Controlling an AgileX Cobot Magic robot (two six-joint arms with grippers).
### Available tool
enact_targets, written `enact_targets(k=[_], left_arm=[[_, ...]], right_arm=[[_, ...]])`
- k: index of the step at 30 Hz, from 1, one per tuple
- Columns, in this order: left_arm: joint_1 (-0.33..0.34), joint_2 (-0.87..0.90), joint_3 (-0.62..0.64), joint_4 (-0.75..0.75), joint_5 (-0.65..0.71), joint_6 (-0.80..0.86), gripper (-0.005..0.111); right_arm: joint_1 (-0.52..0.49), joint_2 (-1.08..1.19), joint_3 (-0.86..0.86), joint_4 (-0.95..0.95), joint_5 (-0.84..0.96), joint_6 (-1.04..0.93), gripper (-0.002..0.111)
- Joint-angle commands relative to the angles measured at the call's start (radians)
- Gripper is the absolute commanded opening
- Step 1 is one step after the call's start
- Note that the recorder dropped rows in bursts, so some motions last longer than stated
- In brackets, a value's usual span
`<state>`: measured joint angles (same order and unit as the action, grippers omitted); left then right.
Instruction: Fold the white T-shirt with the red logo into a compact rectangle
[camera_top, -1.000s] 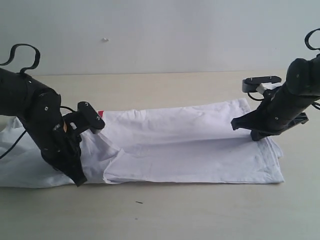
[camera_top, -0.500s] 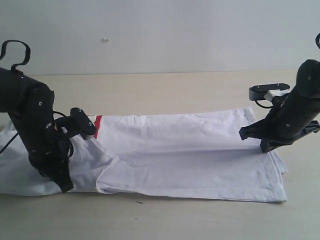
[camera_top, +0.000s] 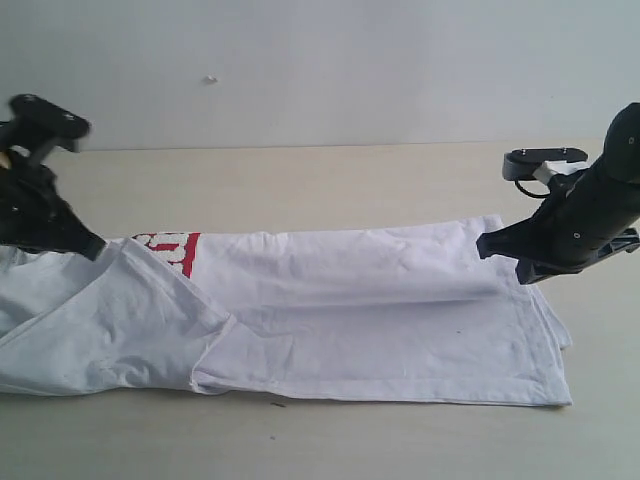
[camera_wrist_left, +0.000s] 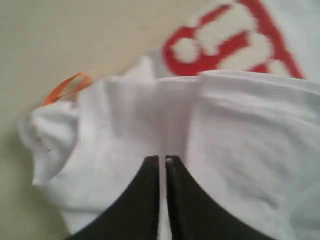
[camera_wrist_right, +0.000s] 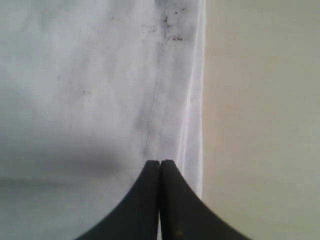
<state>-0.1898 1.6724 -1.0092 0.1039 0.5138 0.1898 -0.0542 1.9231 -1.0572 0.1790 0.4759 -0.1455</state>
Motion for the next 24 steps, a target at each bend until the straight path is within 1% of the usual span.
enact_targets(k=[1, 3, 4, 8, 11, 13, 15, 16, 17, 18, 21, 24], left_arm=[[0.187, -0.007, 0.016, -0.033, -0.078, -0.146, 0.037], [0.249, 0.000, 0.016, -0.078, -0.092, -0.146, 0.052], [0.277, 0.009, 0.013, -0.099, -0.096, -0.143, 0.057], [0.347, 0.074, -0.014, -0.150, -0.095, -0.123, 0.055], [0.375, 0.151, -0.070, -0.267, -0.045, -0.039, 0.055], [0.388, 0.198, -0.119, -0.419, -0.024, 0.094, 0.055], [0.393, 0.221, -0.146, -0.602, -0.038, 0.257, 0.055], [0.398, 0.233, -0.159, -0.695, -0.038, 0.370, 0.055], [0.400, 0.247, -0.175, -0.768, -0.022, 0.467, 0.055], [0.407, 0.264, -0.188, -0.808, -0.007, 0.513, 0.055], [0.433, 0.333, -0.236, -0.822, 0.045, 0.520, 0.055], [0.457, 0.381, -0.253, -0.824, 0.023, 0.515, 0.055]], right_arm=[[-0.004, -0.006, 0.003, 0.003, -0.023, -0.012, 0.000], [-0.004, -0.006, 0.003, 0.005, -0.033, -0.012, 0.000], [-0.004, -0.006, 0.003, 0.005, -0.035, -0.012, 0.000], [-0.004, -0.006, 0.003, 0.005, -0.041, -0.012, 0.000], [-0.004, -0.006, 0.003, 0.005, -0.041, -0.012, 0.000], [-0.004, -0.006, 0.003, 0.005, -0.045, -0.014, 0.000], [-0.004, -0.006, 0.003, 0.005, -0.047, -0.014, 0.000], [-0.004, -0.006, 0.003, 0.007, -0.049, -0.014, 0.000], [-0.004, -0.006, 0.003, 0.007, -0.054, -0.019, 0.000], [-0.004, -0.006, 0.003, 0.007, -0.061, -0.019, 0.000], [-0.004, -0.006, 0.003, 0.009, -0.068, -0.021, 0.000], [-0.004, -0.006, 0.003, 0.009, -0.065, -0.021, 0.000]])
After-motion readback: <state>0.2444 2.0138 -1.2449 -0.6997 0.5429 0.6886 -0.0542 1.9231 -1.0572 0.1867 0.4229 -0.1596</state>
